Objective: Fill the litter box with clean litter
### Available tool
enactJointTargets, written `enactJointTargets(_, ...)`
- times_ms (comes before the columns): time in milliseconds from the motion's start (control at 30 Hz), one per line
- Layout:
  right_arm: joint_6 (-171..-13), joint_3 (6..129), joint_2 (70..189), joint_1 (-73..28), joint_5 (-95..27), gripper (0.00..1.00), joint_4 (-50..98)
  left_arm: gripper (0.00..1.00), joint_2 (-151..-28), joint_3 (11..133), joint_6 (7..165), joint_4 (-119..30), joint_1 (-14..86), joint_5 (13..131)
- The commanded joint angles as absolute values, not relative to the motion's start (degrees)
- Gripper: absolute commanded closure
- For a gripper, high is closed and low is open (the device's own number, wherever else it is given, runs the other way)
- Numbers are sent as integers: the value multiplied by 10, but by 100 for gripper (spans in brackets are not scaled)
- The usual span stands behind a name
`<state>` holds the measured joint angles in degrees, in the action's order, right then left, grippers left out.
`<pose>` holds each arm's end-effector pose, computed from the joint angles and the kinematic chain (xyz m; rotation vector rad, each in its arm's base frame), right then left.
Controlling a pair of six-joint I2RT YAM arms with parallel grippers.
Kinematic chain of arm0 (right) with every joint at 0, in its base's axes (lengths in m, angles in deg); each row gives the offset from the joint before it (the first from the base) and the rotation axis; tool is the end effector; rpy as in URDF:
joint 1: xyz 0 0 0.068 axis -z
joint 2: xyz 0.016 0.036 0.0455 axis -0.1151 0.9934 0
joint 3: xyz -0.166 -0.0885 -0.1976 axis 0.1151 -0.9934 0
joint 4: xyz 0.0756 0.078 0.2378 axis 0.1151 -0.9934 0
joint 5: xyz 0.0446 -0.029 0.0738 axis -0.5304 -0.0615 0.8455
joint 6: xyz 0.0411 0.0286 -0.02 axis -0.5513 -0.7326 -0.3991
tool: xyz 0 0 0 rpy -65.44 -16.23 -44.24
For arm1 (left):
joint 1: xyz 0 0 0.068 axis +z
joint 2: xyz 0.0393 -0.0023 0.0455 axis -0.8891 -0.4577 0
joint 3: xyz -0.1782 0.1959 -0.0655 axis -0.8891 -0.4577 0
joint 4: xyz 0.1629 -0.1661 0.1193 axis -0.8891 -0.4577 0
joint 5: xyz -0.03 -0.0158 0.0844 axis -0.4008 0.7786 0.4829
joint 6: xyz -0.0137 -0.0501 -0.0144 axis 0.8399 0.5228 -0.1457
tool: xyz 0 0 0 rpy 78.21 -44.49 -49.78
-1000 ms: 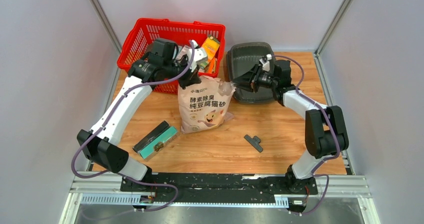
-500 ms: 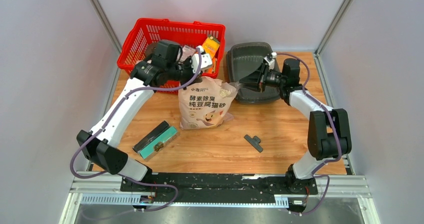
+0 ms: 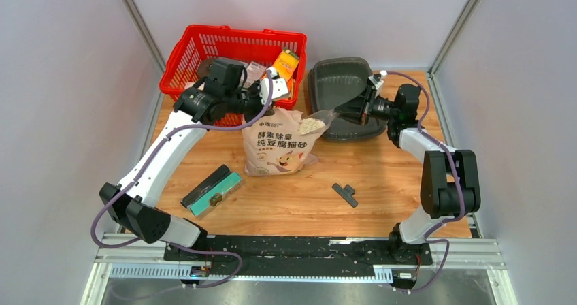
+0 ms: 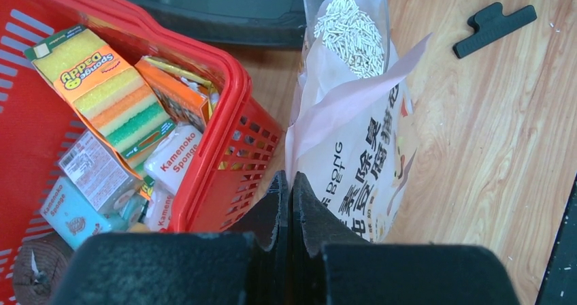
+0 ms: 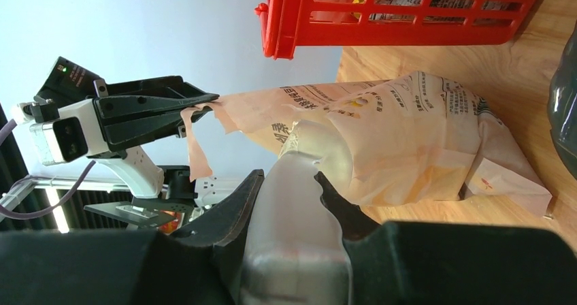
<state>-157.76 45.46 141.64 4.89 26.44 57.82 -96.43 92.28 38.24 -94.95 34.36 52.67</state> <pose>0.3478 0.0435 0.2587 0.1506 2.0215 1.8745 0.2534 -0.1559 0.4129 1.3774 1.6942 -0.4634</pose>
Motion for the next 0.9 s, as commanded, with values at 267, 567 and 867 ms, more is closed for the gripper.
enactJointTargets(267, -1779, 444, 1481, 61, 305, 100, 820, 100, -931, 982, 441, -858, 348, 548)
enactJointTargets(567, -1843, 450, 1531, 61, 280, 100, 972, 100, -932, 980, 457, -853, 348, 524)
enactJointTargets(867, -1824, 439, 1514, 83, 263, 100, 937, 100, -925, 965, 473, -838, 348, 527)
